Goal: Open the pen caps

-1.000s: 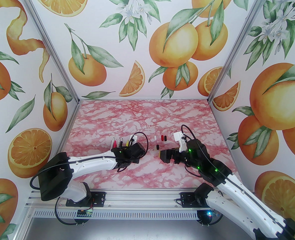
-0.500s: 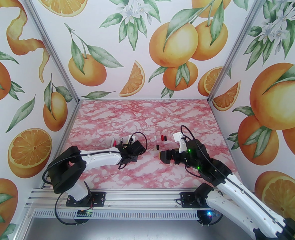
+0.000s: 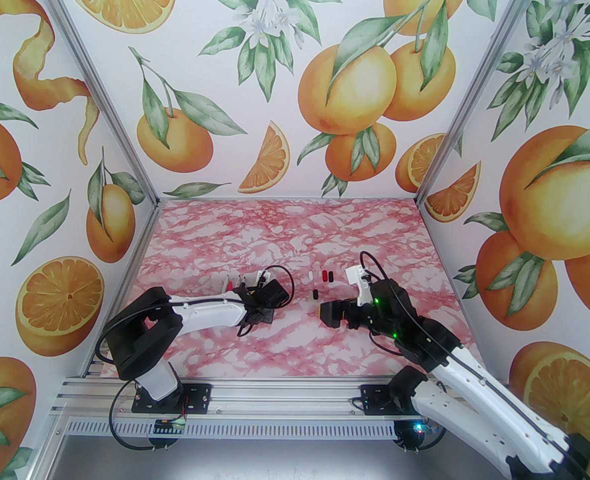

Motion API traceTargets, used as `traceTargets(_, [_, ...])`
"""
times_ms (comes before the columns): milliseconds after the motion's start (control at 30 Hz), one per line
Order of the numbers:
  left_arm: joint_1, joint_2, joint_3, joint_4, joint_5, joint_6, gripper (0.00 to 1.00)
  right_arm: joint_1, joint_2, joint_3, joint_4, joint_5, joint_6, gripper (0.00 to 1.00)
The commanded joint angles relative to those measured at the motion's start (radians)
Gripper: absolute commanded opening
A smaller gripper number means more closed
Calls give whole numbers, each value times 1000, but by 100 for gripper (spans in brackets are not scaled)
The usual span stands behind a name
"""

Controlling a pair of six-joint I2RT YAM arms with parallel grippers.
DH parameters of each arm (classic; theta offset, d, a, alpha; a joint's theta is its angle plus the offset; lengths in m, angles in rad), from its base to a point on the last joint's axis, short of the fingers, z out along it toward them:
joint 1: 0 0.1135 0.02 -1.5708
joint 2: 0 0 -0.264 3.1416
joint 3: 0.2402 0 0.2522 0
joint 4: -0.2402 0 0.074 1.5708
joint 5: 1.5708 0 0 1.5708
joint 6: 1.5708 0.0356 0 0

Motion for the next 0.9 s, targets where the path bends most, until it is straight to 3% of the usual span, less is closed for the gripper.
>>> traceTargets(0, [6, 8, 28, 10, -7, 12, 11, 5, -5, -7, 2, 30, 5, 100])
traceTargets(333, [8, -12, 26, 13, 0, 15, 26, 6, -23, -12, 0, 34, 11, 100])
traceTargets(867, [7, -138, 63, -50, 15, 31, 30, 6, -3, 7, -21, 68, 21, 100])
